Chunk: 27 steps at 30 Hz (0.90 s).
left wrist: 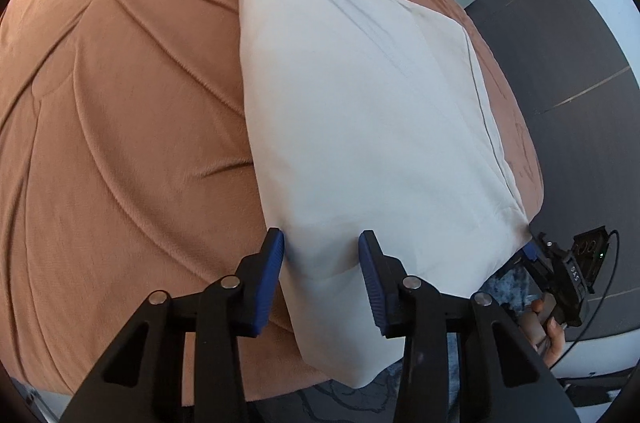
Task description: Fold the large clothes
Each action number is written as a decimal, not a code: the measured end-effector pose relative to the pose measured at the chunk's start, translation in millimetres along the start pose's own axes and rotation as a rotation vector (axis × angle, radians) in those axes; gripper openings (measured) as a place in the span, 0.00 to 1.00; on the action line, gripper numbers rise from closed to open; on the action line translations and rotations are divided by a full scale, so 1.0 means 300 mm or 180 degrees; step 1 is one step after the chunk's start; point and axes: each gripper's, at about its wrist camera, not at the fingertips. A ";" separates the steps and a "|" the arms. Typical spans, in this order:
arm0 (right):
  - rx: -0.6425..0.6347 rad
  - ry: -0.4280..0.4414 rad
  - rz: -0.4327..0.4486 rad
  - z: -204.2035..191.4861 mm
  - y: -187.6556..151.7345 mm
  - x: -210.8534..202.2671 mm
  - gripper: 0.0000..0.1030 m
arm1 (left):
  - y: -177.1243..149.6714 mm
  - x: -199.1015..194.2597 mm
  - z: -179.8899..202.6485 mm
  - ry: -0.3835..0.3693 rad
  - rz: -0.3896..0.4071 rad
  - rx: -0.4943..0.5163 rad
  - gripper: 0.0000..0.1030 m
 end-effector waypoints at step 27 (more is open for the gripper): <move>-0.0136 0.0309 -0.0658 -0.066 -0.108 0.093 0.21 | -0.071 -0.088 -0.058 0.0038 -0.0212 0.0193 0.27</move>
Point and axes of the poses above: each gripper's, at about its wrist camera, not at the fingertips, and x roughly the way its jaws point, z to its right, y to its top, and after that the axes turned 1 degree about x, right-handed
